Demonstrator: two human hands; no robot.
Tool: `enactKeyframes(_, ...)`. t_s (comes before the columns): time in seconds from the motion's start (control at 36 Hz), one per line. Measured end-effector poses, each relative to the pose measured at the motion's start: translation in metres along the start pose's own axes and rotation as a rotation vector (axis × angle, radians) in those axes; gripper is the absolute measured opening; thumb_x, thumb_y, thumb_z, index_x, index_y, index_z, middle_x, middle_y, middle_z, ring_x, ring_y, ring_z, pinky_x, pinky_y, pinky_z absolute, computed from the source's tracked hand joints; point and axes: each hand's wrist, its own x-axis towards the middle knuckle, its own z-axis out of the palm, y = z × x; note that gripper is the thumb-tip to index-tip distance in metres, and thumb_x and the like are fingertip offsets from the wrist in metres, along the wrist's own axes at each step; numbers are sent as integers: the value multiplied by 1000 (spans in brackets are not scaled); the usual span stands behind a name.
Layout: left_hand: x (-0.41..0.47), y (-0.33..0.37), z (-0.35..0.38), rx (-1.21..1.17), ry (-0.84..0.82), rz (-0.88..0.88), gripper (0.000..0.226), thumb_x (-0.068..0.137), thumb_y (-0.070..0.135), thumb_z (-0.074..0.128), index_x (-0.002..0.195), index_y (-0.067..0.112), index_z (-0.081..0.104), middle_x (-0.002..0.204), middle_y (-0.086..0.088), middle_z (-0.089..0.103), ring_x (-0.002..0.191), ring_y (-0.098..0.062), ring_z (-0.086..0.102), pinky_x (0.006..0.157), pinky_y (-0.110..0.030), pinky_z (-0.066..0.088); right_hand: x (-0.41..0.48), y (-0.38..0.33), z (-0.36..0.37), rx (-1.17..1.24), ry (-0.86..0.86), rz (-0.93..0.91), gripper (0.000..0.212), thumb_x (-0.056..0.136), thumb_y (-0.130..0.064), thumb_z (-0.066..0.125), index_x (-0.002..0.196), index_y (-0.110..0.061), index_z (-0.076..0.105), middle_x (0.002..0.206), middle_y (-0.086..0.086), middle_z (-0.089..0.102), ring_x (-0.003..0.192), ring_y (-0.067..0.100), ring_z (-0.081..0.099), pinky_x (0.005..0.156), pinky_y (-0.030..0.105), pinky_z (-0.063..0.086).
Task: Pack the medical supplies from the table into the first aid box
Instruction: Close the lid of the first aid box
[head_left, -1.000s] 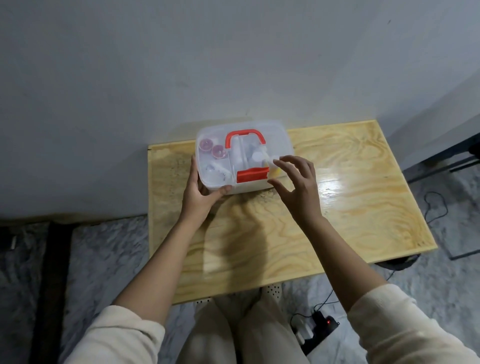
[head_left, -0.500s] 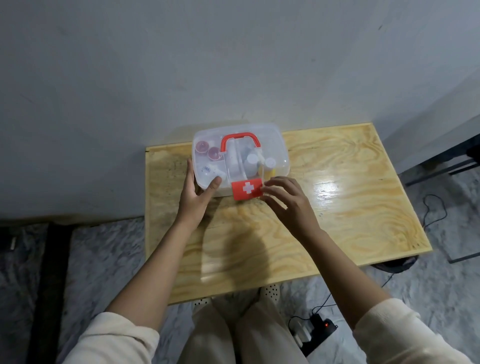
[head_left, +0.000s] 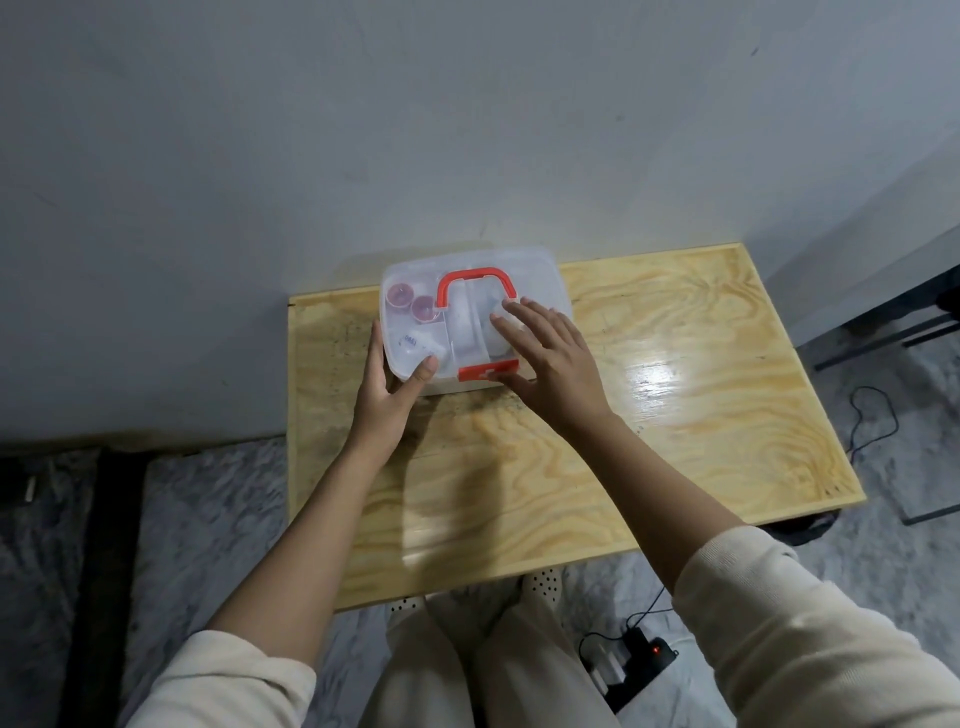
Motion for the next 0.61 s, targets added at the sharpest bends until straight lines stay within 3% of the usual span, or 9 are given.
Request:
enactKeyframes(0.17, 0, 1, -1, 7, -6, -10, 93, 78, 52, 70, 156, 32, 23, 156, 11, 40, 143, -9, 38, 120, -40, 33, 1, -2, 1, -7, -3, 7, 59, 79, -34, 70, 131, -16, 50, 138, 9, 52, 130, 28, 46, 109, 39, 28)
enactKeyframes(0.28, 2, 3, -4, 13, -26, -12, 88, 82, 47, 72, 155, 32, 26, 155, 11, 42, 142, -9, 40, 120, -42, 32, 5, -2, -11, 113, -46, 109, 57, 86, -43, 59, 135, -19, 45, 144, 5, 45, 136, 24, 37, 111, 44, 33)
enactKeyframes(0.36, 3, 6, -6, 10, -31, -46, 98, 72, 57, 73, 155, 33, 26, 156, 11, 40, 143, -9, 39, 120, -42, 32, 5, 2, -17, 127, -21, 279, 67, 87, -54, 49, 142, -21, 32, 153, 6, 29, 142, 23, 24, 113, 41, 26)
enactKeyframes(0.44, 3, 8, -5, -13, -33, -57, 98, 71, 57, 74, 154, 33, 27, 155, 9, 42, 142, -11, 41, 120, -43, 33, 3, 7, -21, 221, -87, 439, 82, 83, -58, 51, 147, -21, 15, 158, 5, 11, 145, 24, 12, 114, 43, 24)
enactKeyframes(0.61, 15, 13, 2, -30, -71, -82, 103, 66, 63, 79, 152, 39, 28, 154, 9, 43, 142, -13, 42, 118, -46, 35, 7, 16, -27, 369, -96, 478, 86, 83, -52, 56, 148, -18, 12, 158, 3, 11, 145, 20, 13, 114, 40, 26)
